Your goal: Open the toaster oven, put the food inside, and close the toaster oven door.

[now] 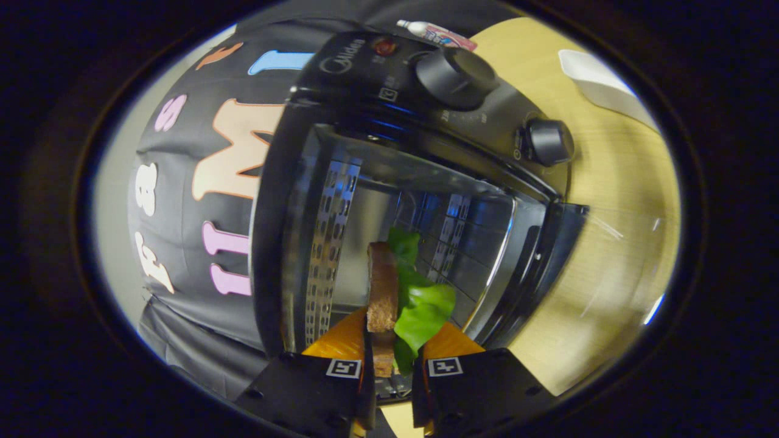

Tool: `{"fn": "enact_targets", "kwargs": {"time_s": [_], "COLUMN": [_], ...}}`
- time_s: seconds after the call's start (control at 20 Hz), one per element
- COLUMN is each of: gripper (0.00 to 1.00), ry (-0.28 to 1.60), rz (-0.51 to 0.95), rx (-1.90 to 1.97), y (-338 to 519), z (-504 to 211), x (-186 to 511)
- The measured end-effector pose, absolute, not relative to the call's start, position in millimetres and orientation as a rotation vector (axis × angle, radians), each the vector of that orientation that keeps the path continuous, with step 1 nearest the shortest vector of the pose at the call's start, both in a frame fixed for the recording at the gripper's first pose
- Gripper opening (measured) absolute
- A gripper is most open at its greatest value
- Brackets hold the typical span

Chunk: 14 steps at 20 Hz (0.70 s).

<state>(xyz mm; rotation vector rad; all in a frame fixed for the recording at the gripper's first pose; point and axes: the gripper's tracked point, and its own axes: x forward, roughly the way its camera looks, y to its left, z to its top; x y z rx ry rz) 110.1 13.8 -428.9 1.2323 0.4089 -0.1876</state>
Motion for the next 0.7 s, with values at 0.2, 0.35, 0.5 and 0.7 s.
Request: {"fn": "enact_targets", "kwargs": {"time_s": [0.2,0.35,0.5,0.7], "gripper": [0.27,0.36,0.41,0.53], "ry": [0.413,0.412,0.405,0.385], "rz": [-0.194,-0.219,-0.227,-0.332], "rx": [1.234,1.201,1.173,1.082], "y": [13,9,7,-14], "z": [-432,-430,-429,-426], "x": [117,117,111,106]}}
